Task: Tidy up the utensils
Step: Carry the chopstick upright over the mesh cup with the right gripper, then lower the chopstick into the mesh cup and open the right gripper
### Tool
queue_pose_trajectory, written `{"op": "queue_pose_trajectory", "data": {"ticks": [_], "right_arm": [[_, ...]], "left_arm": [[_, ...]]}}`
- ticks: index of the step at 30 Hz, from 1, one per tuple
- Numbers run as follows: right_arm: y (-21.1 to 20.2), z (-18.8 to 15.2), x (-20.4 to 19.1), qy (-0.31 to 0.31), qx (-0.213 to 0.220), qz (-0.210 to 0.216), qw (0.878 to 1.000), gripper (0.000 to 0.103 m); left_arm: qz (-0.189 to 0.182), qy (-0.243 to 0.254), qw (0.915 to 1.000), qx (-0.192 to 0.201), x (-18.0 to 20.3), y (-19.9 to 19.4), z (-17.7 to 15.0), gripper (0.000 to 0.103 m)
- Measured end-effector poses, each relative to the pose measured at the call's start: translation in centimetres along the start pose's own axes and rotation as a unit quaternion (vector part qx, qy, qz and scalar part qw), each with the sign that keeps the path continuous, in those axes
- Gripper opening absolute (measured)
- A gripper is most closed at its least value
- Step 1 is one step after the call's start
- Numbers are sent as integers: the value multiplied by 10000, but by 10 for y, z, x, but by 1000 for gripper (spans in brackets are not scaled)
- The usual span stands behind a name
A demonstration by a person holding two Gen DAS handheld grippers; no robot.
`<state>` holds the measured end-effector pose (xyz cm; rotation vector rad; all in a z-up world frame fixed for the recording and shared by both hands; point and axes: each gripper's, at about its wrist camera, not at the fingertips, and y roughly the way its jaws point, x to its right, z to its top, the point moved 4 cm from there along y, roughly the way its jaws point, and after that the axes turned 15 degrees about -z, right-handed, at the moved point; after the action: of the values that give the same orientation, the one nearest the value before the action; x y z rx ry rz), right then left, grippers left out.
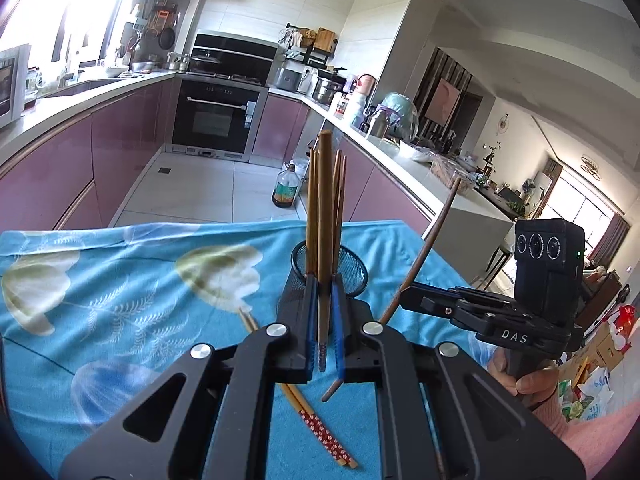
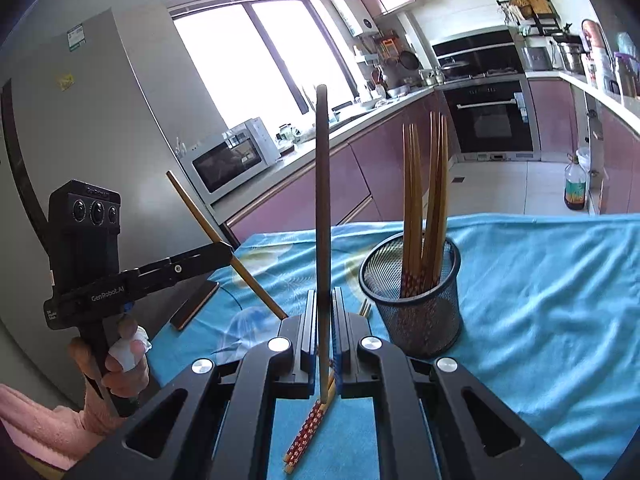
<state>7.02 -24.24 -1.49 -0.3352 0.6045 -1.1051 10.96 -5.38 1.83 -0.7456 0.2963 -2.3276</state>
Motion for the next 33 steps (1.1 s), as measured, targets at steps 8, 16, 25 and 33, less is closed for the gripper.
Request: {"op": "queue_pose_trajectory", "data": {"ticks": [8, 16, 25, 33], "right_arm": [[-13, 29, 6, -90, 304, -135, 9994, 6], [-19, 54, 13, -128, 521, -233, 9983, 6], [-21, 80, 16, -177, 736, -308, 9967, 6], [1, 85, 25, -84, 591, -420, 9973, 6]], "left_arm": [[-47, 226, 9996, 131, 10, 6, 31, 8], [-23, 464, 9986, 248, 22, 11, 62, 8], [92, 681, 9971, 313, 30, 22, 85, 8], [376, 687, 9969, -18, 20, 52, 87, 8]]}}
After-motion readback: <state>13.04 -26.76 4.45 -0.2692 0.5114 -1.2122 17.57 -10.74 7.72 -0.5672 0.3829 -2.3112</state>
